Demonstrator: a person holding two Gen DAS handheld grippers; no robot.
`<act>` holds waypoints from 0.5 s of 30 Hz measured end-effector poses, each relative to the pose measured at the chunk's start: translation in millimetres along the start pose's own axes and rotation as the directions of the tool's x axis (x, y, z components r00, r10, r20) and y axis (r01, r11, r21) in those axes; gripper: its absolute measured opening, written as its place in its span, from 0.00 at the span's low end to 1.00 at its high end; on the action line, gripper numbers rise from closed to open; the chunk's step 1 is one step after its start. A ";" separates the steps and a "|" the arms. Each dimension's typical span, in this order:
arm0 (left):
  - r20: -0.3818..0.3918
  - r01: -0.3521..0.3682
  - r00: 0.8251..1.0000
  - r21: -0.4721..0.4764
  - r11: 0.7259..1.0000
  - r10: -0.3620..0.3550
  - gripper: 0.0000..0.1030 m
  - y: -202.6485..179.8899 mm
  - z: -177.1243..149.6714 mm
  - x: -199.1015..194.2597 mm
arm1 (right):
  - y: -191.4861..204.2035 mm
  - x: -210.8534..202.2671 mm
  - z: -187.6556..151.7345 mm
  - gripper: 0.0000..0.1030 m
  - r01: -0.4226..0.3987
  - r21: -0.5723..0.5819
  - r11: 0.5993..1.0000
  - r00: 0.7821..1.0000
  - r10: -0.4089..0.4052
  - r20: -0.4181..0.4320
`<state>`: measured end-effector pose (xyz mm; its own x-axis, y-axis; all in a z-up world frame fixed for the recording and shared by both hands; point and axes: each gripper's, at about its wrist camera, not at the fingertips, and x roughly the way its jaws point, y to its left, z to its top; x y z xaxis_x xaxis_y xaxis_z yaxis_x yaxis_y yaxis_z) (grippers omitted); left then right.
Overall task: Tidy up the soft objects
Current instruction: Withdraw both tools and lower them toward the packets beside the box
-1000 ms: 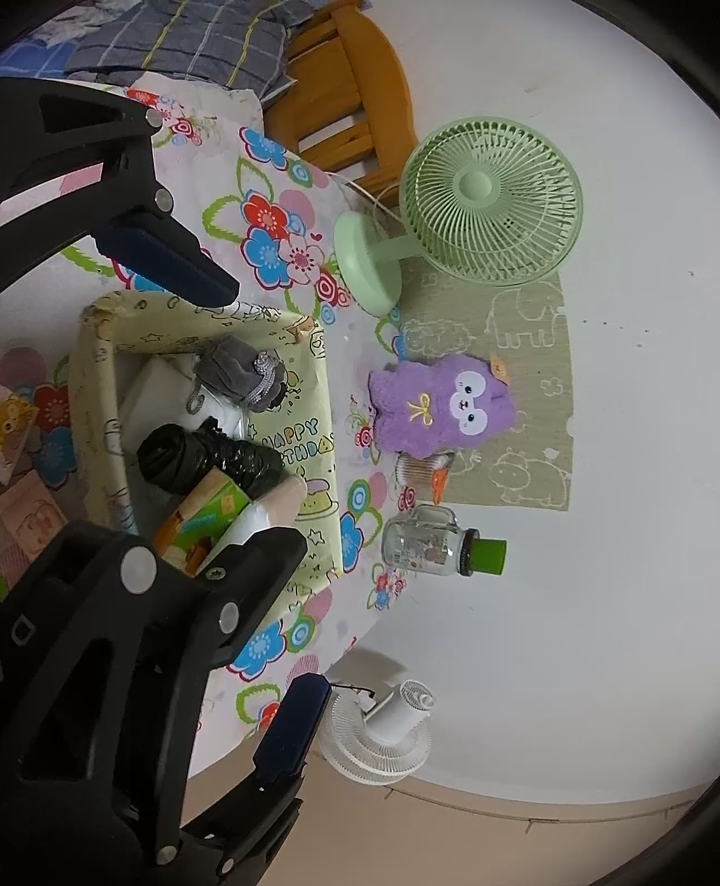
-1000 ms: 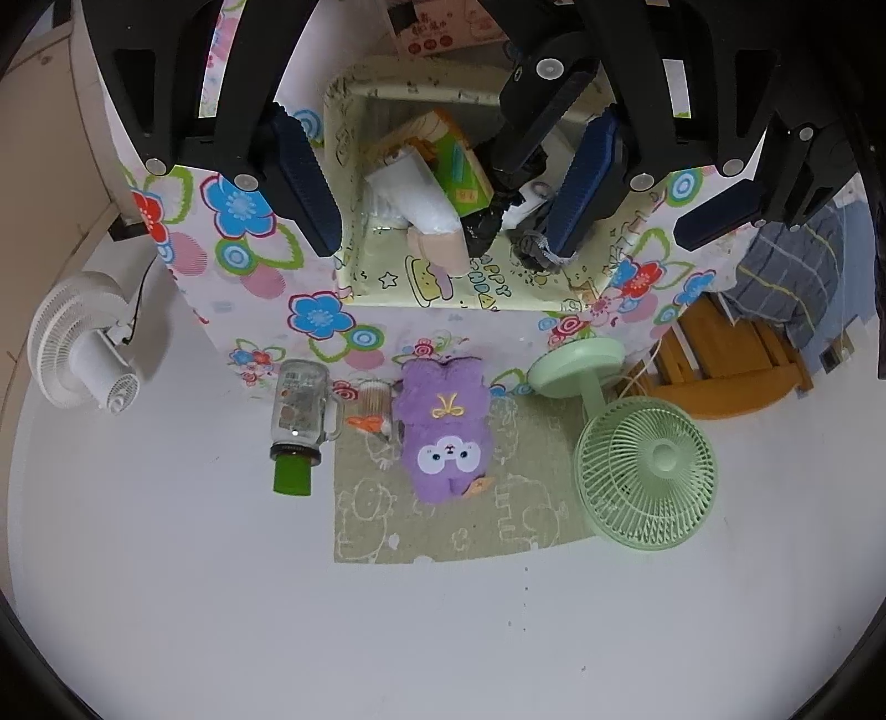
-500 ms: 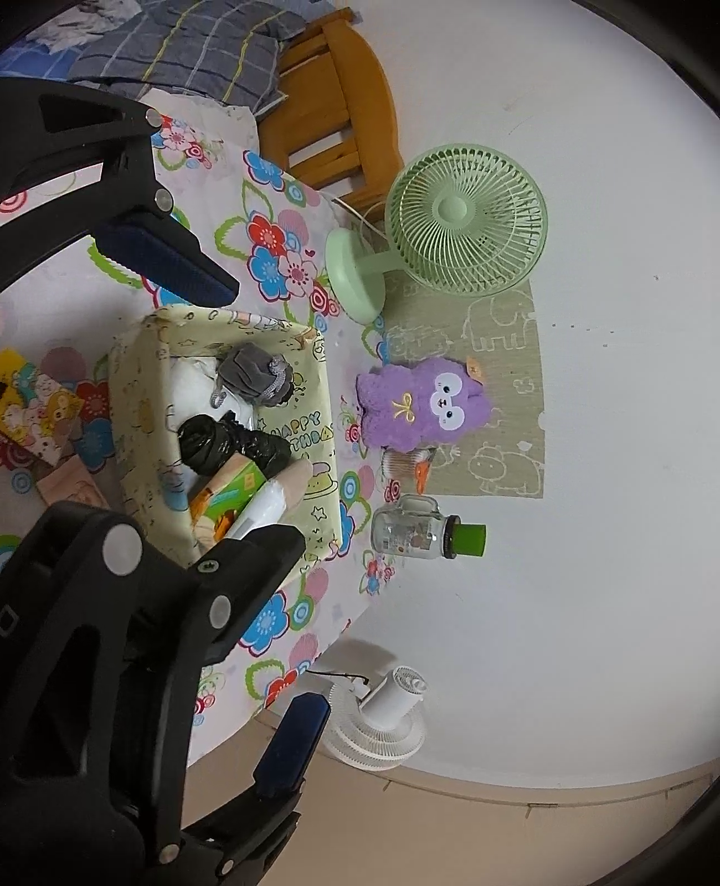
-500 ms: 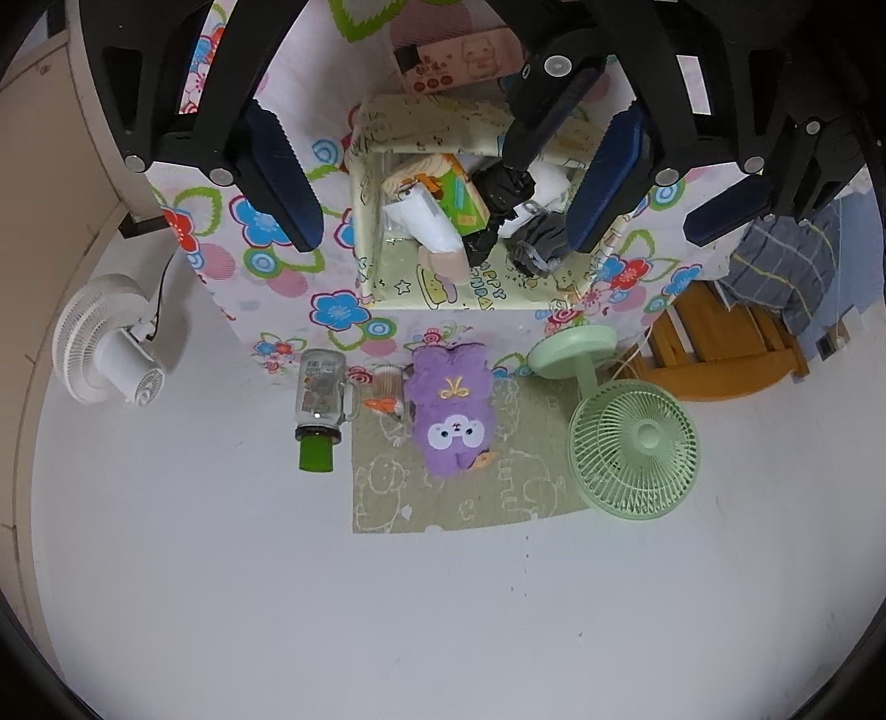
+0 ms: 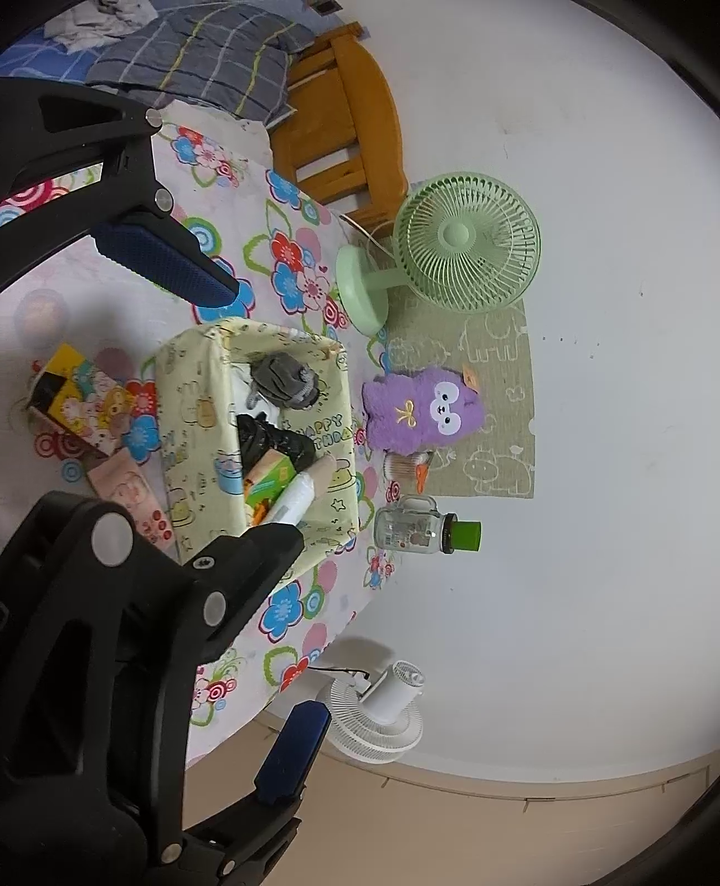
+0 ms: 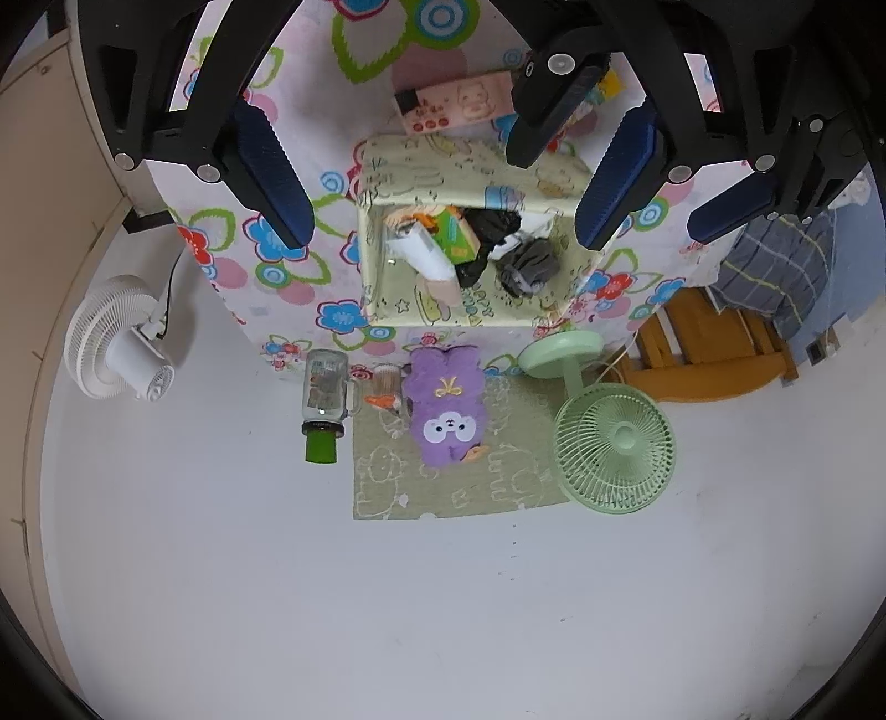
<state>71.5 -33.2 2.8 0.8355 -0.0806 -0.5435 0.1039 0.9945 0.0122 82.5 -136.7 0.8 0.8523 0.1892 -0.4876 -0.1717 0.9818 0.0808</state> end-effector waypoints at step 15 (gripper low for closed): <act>-0.010 0.008 1.000 -0.014 1.000 -0.008 1.00 -3.2 -28.2 -10.3 | -0.1 -9.2 -28.6 0.96 0.000 0.007 1.000 0.999 0.000 -0.040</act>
<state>47.4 -33.6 -15.4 0.8291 -0.0879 -0.5521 0.1030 0.9947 -0.0037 60.6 -138.9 -19.6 0.8320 0.1888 -0.5216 -0.1681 0.9819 0.0872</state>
